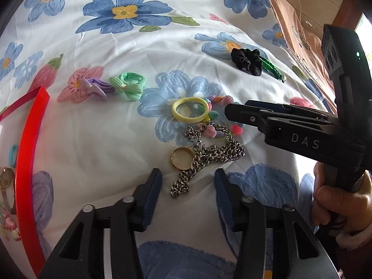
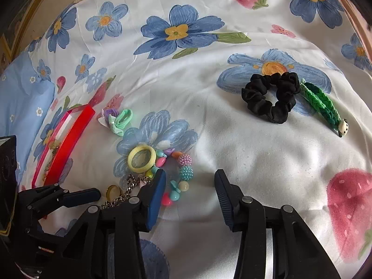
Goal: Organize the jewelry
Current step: 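Grasp the silver chain with the left tool while the right tool grasps the beaded bracelet, then carry the chain and beaded bracelet into the box and open both tools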
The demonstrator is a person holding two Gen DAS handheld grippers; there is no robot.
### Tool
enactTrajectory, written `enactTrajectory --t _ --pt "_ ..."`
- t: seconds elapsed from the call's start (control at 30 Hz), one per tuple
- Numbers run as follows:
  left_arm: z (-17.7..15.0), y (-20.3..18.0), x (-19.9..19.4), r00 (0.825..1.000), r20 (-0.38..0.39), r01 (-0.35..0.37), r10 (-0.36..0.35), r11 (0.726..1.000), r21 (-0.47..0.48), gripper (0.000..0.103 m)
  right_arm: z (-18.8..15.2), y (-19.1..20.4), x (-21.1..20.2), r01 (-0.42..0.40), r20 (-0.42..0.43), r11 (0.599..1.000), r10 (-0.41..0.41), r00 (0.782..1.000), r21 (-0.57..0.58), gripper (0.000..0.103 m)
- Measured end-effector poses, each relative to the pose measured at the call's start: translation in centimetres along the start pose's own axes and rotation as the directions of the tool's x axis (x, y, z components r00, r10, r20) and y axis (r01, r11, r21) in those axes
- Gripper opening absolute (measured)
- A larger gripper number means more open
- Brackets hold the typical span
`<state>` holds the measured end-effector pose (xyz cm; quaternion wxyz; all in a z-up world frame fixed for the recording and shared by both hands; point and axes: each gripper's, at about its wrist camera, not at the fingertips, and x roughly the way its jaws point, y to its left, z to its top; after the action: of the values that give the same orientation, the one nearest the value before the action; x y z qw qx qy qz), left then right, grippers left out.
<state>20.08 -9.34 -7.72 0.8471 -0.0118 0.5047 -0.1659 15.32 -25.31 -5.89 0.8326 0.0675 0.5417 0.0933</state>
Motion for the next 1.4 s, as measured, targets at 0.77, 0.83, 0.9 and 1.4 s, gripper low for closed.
enactTrajectory --t 0.77,0.83,0.9,1.4 --pt "-1.7 1.5 -10.2 0.977 0.195 0.090 -0.082 0.995 -0.035 0.005 0.0 2.6 -5.2 -0.073 0.097 0.997 0.075 0.992 -0.023 0.012" --pt "-2.1 2.0 -11.6 0.973 0.219 0.087 -0.075 0.995 -0.043 0.005 0.1 3.1 -5.9 -0.078 0.113 0.996 0.081 0.990 -0.031 0.012" --pt "-2.6 2.5 -13.0 0.967 0.243 0.087 -0.071 0.995 -0.054 0.005 0.2 3.4 -6.5 -0.084 0.126 0.996 0.088 0.988 -0.036 0.012" --pt "-5.3 6.2 -19.7 0.939 0.343 0.060 -0.010 0.989 -0.136 0.005 0.1 7.8 -7.8 -0.147 0.142 0.984 0.160 0.977 -0.100 0.012"
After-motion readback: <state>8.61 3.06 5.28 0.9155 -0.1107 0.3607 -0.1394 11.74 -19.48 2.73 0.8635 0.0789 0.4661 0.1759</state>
